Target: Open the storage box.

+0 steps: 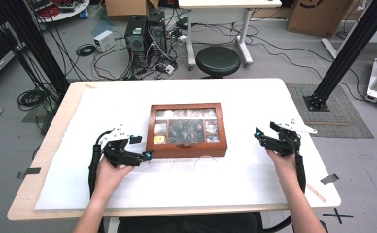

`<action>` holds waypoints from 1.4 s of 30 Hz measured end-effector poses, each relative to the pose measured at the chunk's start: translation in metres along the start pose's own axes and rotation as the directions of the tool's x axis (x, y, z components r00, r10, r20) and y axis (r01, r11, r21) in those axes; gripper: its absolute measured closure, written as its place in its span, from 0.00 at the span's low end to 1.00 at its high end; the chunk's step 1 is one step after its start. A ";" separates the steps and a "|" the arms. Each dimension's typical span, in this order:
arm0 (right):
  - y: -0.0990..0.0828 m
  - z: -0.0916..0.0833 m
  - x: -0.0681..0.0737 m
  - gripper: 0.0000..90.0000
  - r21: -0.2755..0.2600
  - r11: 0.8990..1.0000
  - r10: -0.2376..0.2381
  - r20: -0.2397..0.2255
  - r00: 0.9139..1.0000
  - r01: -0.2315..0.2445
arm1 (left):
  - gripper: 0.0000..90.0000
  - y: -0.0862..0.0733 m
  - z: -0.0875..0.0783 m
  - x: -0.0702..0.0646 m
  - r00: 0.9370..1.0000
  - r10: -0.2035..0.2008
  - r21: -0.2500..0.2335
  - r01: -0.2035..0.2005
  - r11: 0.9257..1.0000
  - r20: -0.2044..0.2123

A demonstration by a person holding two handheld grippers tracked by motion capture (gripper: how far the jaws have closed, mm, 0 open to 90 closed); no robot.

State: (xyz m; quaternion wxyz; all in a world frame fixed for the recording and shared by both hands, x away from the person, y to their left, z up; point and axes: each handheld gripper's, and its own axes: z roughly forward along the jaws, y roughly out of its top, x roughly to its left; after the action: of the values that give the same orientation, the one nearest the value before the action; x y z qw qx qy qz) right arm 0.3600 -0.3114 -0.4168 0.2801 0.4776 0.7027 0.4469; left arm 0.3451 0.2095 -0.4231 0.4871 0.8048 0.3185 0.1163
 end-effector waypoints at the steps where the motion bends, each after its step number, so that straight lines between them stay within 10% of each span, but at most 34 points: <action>1: 0.000 0.000 0.000 0.36 0.000 1.000 -0.001 0.001 1.000 0.001 | 0.22 0.000 0.000 -0.001 1.000 0.003 0.004 -0.003 1.000 0.000; 23: -0.001 -0.001 0.003 0.37 -0.002 1.000 0.009 0.019 1.000 -0.009 | 0.46 -0.001 0.005 -0.002 0.999 0.048 0.062 -0.046 0.997 -0.021; 42: -0.001 0.001 0.004 0.37 0.002 1.000 0.003 0.019 1.000 -0.003 | 0.45 0.001 0.008 -0.005 0.997 0.064 0.117 -0.059 0.991 -0.041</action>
State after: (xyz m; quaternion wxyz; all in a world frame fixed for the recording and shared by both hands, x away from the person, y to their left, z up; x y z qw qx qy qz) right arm 0.3584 -0.3073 -0.4178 0.2856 0.4831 0.6997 0.4420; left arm 0.3463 0.2004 -0.4254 0.4285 0.8384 0.3106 0.1303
